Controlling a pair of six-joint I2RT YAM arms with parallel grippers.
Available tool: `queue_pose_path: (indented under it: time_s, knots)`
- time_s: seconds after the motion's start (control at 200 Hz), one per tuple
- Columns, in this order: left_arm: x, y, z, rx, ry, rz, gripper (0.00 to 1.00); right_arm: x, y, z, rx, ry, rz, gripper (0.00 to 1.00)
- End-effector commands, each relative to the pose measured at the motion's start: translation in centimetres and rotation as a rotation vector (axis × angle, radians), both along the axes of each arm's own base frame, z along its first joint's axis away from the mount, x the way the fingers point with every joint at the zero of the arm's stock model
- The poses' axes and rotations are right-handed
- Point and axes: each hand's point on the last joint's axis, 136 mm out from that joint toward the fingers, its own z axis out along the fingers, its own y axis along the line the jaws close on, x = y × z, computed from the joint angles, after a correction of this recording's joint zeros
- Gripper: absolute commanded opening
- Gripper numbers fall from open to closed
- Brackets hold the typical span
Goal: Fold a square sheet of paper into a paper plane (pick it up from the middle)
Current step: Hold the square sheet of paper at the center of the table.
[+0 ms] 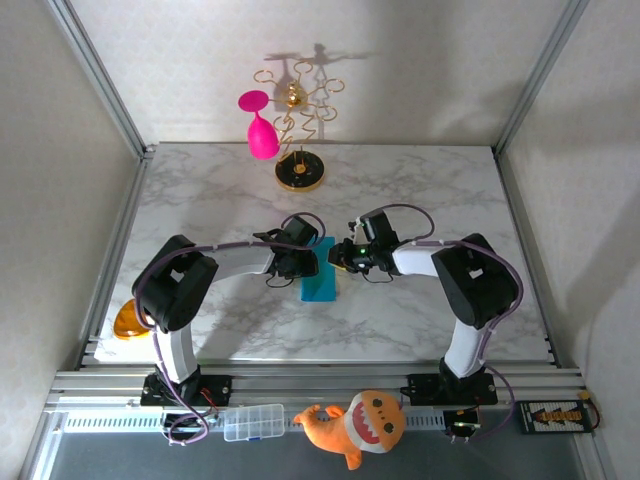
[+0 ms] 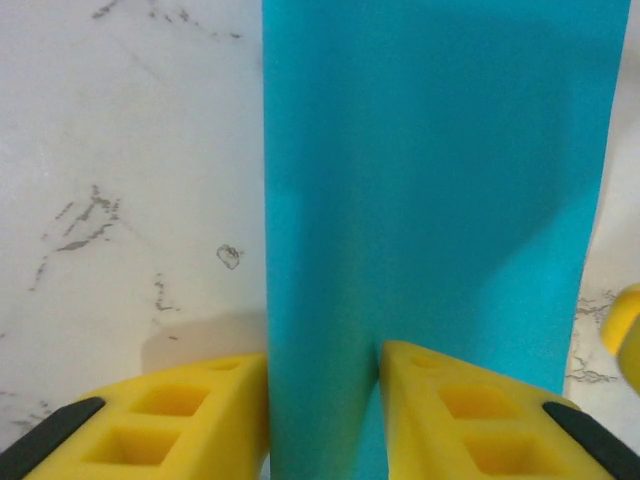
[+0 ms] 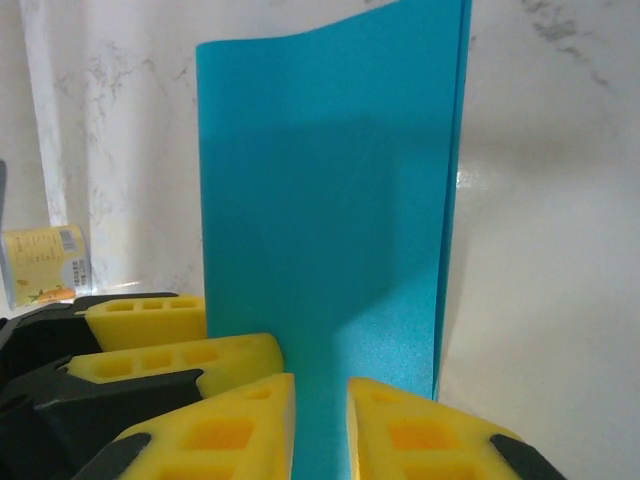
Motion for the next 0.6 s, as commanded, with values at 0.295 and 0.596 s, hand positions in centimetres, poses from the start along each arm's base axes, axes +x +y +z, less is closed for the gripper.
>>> queue_pose_path:
  time_s: [0.295, 0.596]
  knots:
    - [-5.2, 5.7, -10.0, 0.258, 0.218, -0.003, 0.35, 0.0, 1.0, -0.9, -0.002, 0.036, 0.026, 0.2]
    - [-5.4, 5.9, -10.3, 0.266, 0.224, -0.01, 0.35, -0.9, 0.0, -3.4, -0.09, 0.093, 0.018, 0.19]
